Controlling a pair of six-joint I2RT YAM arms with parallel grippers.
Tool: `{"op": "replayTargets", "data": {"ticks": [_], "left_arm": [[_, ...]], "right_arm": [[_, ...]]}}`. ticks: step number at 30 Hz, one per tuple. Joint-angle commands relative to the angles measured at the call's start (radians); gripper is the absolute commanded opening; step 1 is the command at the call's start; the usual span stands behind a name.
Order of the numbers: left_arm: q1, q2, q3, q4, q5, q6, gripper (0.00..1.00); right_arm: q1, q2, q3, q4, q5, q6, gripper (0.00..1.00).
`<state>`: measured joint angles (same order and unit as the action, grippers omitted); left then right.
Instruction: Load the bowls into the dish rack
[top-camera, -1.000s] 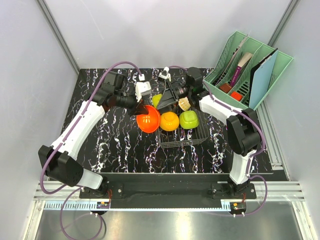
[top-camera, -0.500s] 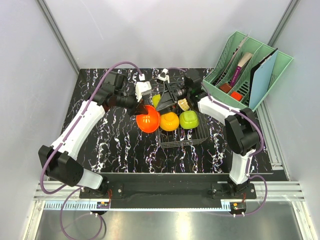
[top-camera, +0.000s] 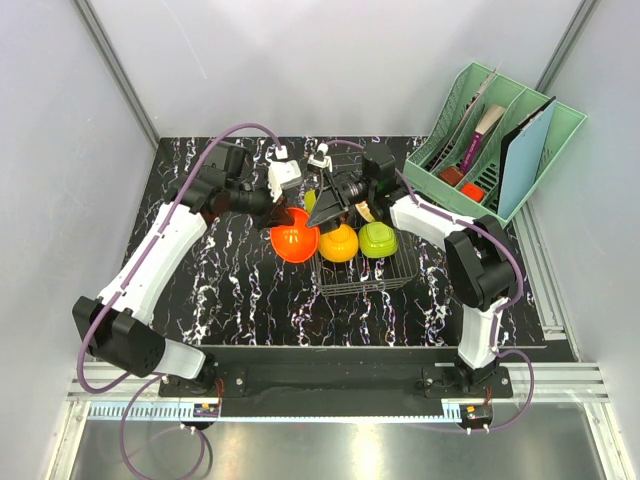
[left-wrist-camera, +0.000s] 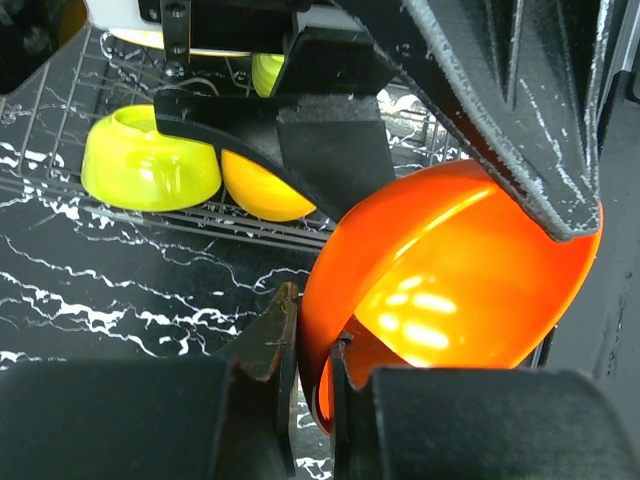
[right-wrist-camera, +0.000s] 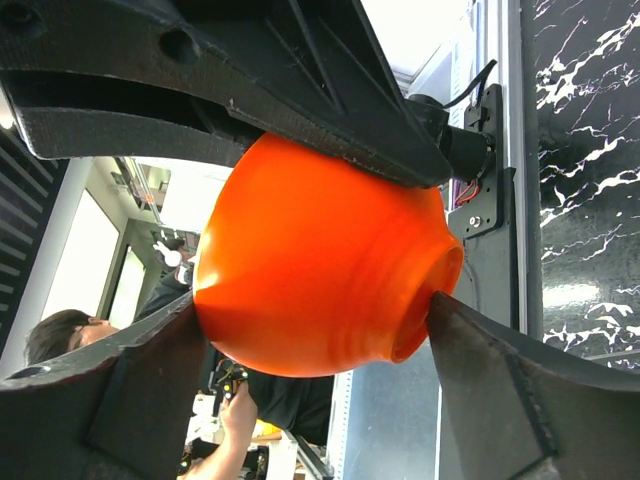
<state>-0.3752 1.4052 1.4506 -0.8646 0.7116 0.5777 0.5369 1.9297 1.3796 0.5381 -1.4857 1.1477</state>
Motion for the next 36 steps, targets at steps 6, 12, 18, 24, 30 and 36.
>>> {"op": "replayTargets", "data": {"ticks": [6,12,18,24,30,36], "left_arm": [[-0.004,-0.032,0.011,0.087,0.023,0.001,0.0],[-0.004,-0.034,0.007,0.091,0.023,-0.001,0.0],[-0.004,-0.031,0.004,0.095,0.02,-0.007,0.0],[-0.005,-0.029,0.007,0.096,0.011,-0.016,0.22],[-0.004,-0.038,0.008,0.096,0.023,-0.019,0.66],[0.005,-0.048,0.011,0.098,0.046,-0.03,0.86]], "right_arm": [[0.011,-0.012,0.009,0.04,-0.162,-0.009,0.61],[0.011,-0.018,0.003,0.042,-0.168,-0.006,0.56],[0.012,-0.021,-0.002,0.042,-0.17,-0.008,0.38],[0.014,-0.018,0.001,0.043,-0.168,-0.013,0.0],[0.011,-0.008,0.001,0.042,-0.148,-0.023,0.0],[0.011,0.0,-0.004,0.04,-0.136,-0.032,0.0]]}}
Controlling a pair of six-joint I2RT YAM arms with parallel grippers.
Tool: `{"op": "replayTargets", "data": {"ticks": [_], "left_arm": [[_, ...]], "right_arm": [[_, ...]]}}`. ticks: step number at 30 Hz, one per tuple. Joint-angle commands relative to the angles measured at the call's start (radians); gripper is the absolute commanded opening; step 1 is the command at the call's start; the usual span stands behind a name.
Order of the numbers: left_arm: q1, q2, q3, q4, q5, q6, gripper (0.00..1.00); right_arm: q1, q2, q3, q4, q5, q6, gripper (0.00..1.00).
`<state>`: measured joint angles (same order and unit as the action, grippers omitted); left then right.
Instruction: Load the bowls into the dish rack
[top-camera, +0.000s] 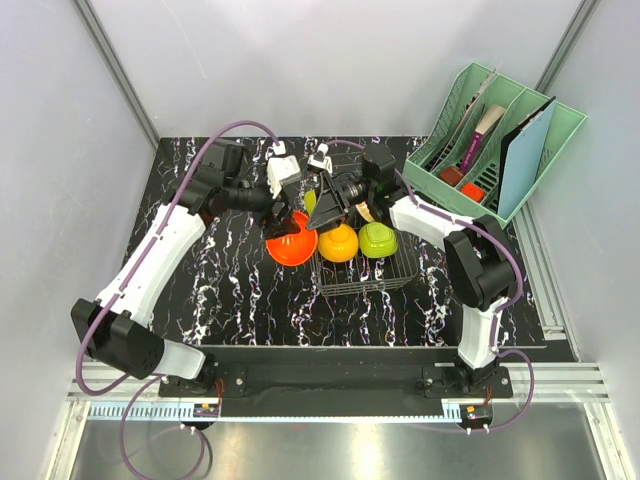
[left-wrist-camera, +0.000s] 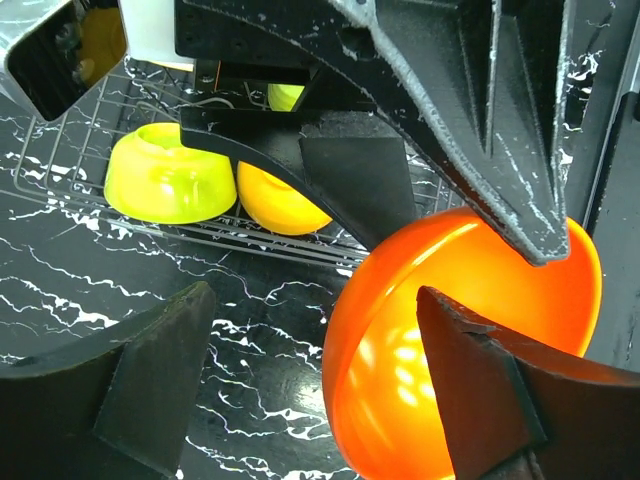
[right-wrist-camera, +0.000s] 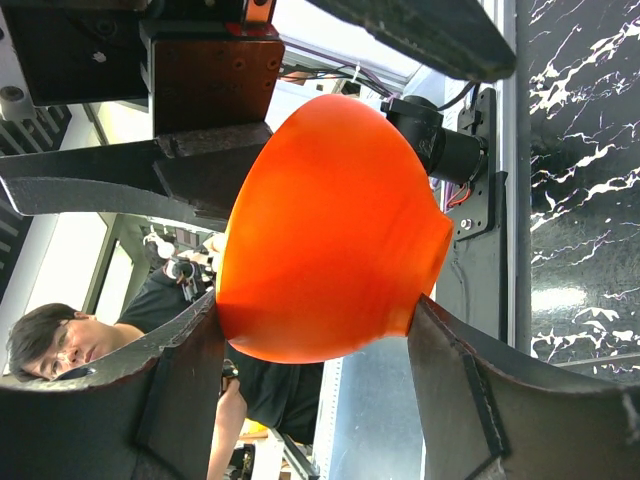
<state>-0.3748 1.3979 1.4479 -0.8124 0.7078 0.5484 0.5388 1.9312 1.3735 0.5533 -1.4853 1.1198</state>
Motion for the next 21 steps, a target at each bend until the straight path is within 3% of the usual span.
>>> {"op": "replayTargets", "data": {"ticks": [1,12,15,19,21], "left_arm": [[0.01,-0.039,0.02,0.047,0.071,-0.013,0.87],[0.096,-0.074,0.077,0.058,0.144,-0.064,0.99],[0.111,-0.086,0.094,0.056,0.14,-0.07,0.99],[0.128,-0.096,0.109,0.058,0.13,-0.08,0.99],[0.132,-0.1,0.106,0.058,0.127,-0.082,0.99]], "right_arm": [[0.009,-0.001,0.002,0.025,-0.13,-0.005,0.0],[-0.017,0.0,0.002,-0.018,-0.069,-0.061,0.0],[-0.034,-0.017,0.01,-0.107,-0.043,-0.142,0.0],[-0.056,-0.043,0.058,-0.484,0.057,-0.445,0.0],[-0.075,-0.057,0.047,-0.487,0.083,-0.452,0.0]]}}
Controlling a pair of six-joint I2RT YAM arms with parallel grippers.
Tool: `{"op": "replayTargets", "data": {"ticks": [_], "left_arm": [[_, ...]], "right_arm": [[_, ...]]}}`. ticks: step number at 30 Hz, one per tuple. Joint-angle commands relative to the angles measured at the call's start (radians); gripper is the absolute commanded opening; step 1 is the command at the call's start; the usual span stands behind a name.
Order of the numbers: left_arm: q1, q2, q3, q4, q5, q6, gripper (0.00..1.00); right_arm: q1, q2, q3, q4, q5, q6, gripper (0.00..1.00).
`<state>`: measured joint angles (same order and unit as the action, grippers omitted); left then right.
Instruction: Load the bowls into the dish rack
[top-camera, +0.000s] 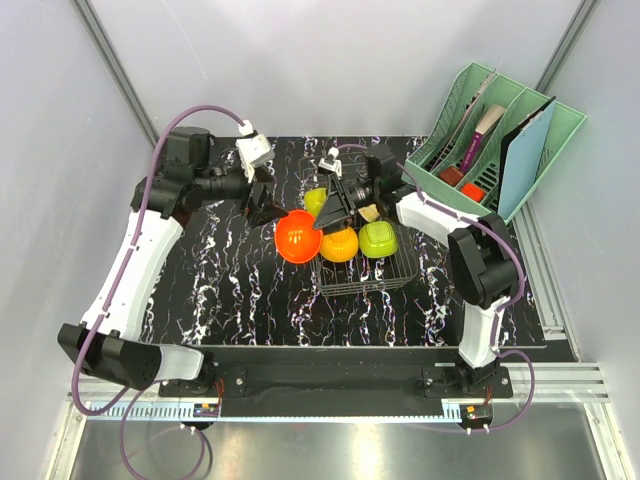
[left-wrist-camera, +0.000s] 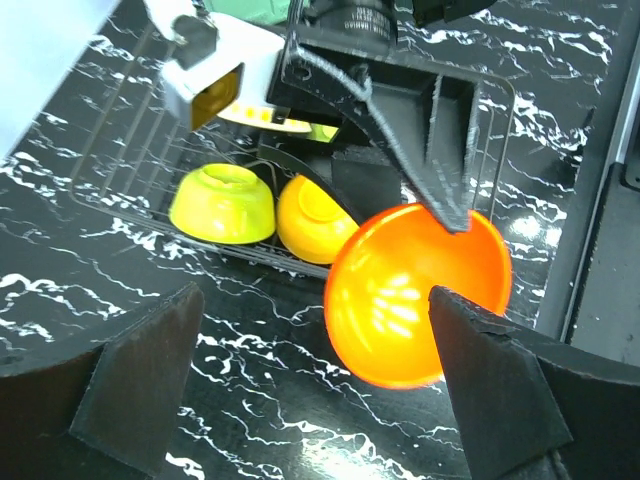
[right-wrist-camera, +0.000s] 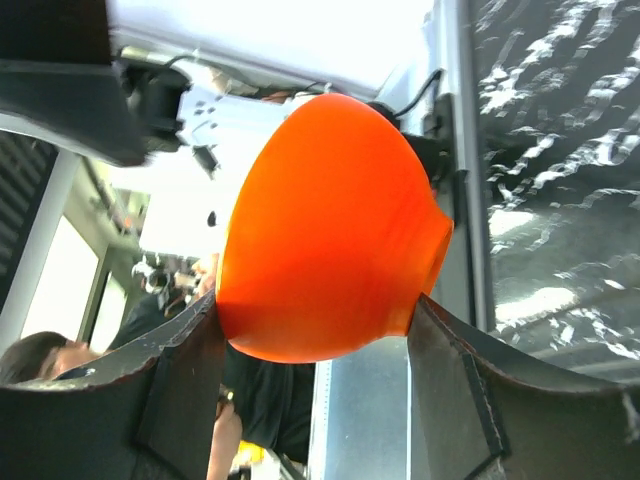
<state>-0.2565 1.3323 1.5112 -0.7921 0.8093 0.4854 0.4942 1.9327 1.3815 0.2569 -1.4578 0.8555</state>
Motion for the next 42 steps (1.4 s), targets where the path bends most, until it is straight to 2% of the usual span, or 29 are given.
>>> {"op": "replayTargets", "data": {"ticks": [1,5,6,7,8,11,15,21,28,34,42], "left_arm": [[0.014,-0.035,0.038,0.037,0.018,-0.019,0.99],[0.019,-0.045,0.017,0.042,-0.002,-0.018,0.99],[0.02,-0.048,0.009,0.047,-0.004,-0.018,0.99],[0.022,-0.05,0.004,0.048,-0.004,-0.018,0.99],[0.02,-0.053,0.001,0.05,-0.004,-0.019,0.99],[0.023,-0.058,-0.006,0.054,-0.009,-0.021,0.99],[0.028,-0.068,-0.023,0.06,-0.028,-0.019,0.99],[0.033,-0.088,-0.08,0.082,-0.096,-0.002,0.99],[0.034,-0.104,-0.114,0.094,-0.13,0.005,0.99],[0.033,-0.117,-0.124,0.094,-0.142,0.008,0.99],[0.034,-0.139,-0.149,0.093,-0.162,0.008,0.99]], "right_arm": [[-0.037,-0.069,0.037,-0.191,0.065,-0.193,0.0],[-0.103,-0.098,0.043,-0.249,0.122,-0.264,0.0],[-0.109,-0.106,0.063,-0.425,0.192,-0.333,0.0],[-0.111,-0.118,0.082,-0.506,0.236,-0.474,0.0],[-0.111,-0.126,0.091,-0.546,0.27,-0.505,0.0],[-0.109,-0.155,0.102,-0.594,0.347,-0.564,0.0],[-0.111,-0.176,0.175,-0.775,0.569,-0.713,0.0],[-0.109,-0.207,0.28,-0.973,0.824,-0.941,0.0],[-0.085,-0.273,0.347,-1.18,1.011,-1.229,0.0],[-0.028,-0.327,0.333,-1.294,1.139,-1.349,0.0],[0.061,-0.321,0.3,-1.381,1.295,-1.409,0.0]]}}
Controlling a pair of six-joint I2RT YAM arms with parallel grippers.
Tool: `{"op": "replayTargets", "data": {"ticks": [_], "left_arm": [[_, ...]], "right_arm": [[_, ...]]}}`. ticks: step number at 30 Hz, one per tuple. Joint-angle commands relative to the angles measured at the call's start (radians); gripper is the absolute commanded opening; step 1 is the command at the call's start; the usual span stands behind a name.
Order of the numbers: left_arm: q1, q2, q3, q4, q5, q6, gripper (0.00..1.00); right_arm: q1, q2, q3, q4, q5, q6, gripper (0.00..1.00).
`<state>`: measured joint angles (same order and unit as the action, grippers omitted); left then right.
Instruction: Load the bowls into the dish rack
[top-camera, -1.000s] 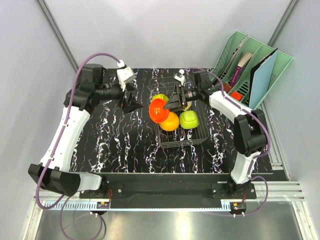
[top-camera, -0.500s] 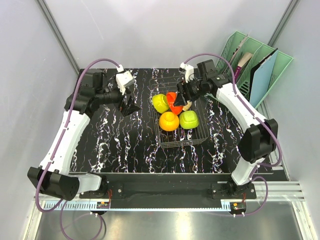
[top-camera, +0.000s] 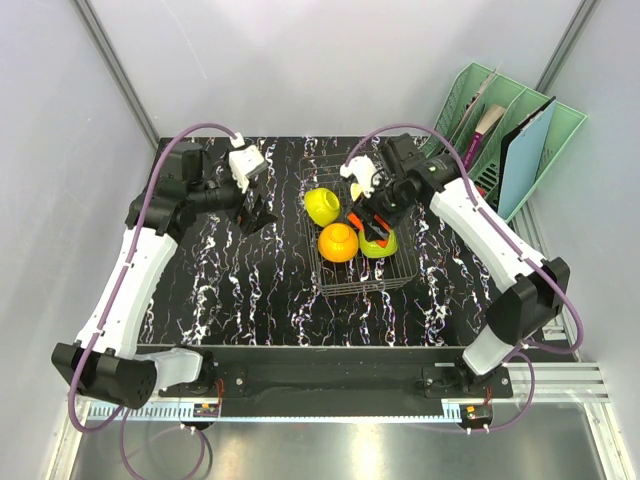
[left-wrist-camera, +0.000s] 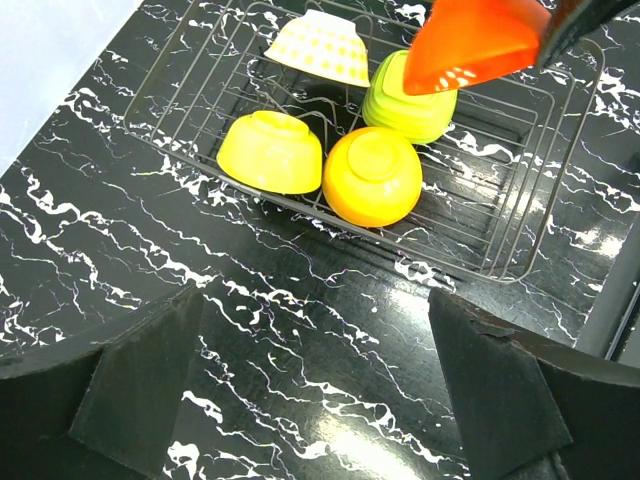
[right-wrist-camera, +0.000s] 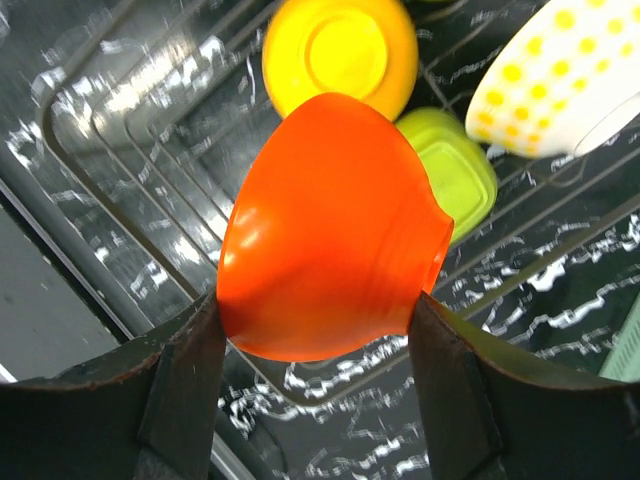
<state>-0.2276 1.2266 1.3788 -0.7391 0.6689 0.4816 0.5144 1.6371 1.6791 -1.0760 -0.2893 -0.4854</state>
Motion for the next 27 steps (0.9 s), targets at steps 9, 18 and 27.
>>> {"op": "replayTargets", "data": {"ticks": [9,18,27], "left_arm": [[0.005,-0.058,-0.052,0.037,-0.038,0.035,0.99],[0.005,-0.073,-0.083,0.032,-0.045,0.051,0.99],[0.005,-0.102,-0.119,0.03,-0.063,0.068,0.99]], "right_arm": [[0.076,0.036,-0.009,-0.036,0.108,0.08,0.0],[0.105,0.067,-0.088,0.096,0.122,0.309,0.0],[0.15,0.035,-0.182,0.172,0.271,0.398,0.0]]}}
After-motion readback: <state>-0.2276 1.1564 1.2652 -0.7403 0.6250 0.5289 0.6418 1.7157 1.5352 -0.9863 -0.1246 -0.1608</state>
